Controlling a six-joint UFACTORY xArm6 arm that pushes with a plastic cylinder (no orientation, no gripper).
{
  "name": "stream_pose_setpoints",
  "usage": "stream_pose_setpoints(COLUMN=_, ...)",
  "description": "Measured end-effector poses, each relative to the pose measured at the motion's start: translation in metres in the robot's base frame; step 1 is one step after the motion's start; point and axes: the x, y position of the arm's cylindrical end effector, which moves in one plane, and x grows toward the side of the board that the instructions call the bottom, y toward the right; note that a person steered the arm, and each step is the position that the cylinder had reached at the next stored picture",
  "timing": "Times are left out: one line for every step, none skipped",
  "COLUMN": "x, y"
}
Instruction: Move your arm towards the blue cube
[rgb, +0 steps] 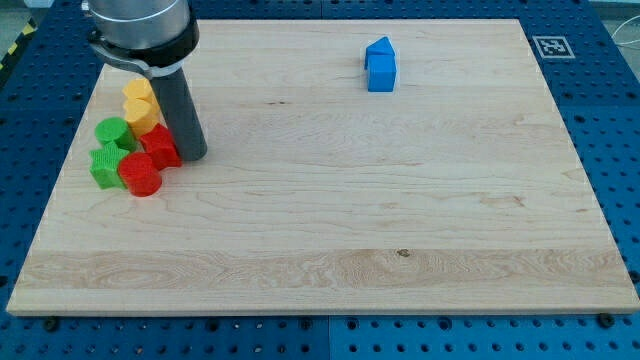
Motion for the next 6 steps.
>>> stream_pose_setpoints(x=-0.003, y=0.063)
stream_pose_setpoints(x=-0.004, y=0.161)
stream_pose_setpoints(x=-0.009, y=0.251)
stream_pose_setpoints(x=-0.035, y=0.287)
stream_pose_setpoints(x=-0.072, y=0.289)
stream_pose_setpoints(x=-0.098, y=0.284)
